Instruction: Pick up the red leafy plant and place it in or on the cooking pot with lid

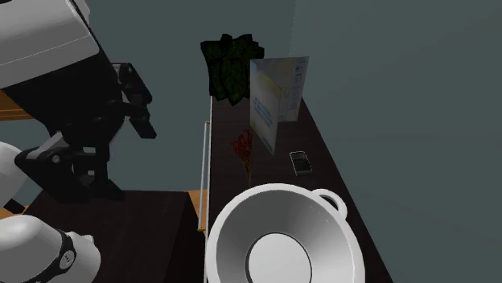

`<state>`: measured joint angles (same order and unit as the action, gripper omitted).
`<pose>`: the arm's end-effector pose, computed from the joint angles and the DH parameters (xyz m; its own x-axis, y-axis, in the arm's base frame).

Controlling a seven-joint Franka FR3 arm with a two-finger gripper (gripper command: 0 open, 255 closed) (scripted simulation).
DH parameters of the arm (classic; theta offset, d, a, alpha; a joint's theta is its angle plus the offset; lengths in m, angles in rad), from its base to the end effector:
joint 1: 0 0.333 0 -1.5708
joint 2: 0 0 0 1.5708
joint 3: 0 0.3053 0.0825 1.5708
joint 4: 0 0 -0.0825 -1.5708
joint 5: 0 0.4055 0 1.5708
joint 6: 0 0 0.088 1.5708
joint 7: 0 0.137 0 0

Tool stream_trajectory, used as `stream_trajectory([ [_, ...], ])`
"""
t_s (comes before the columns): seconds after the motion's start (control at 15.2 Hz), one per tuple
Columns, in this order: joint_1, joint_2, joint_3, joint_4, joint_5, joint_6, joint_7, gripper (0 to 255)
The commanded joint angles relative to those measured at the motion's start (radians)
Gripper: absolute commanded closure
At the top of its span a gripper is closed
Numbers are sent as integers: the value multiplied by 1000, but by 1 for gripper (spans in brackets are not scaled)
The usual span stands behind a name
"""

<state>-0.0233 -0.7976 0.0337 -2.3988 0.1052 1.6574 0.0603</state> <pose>0.3426 0.0187 0.5438 0.9964 -0.0675 0.0506 -0.0631 -0.9945 -0.0842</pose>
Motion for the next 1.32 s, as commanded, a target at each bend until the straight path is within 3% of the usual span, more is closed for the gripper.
stream_trajectory([
  [0.0, 0, 0, 0, 0, 0, 0, 0, 0],
  [0.66, 3, 6, 257, -209, 171, 248, 399, 0],
  [1.25, -30, 225, 532, -234, 286, 532, 769, 0],
])
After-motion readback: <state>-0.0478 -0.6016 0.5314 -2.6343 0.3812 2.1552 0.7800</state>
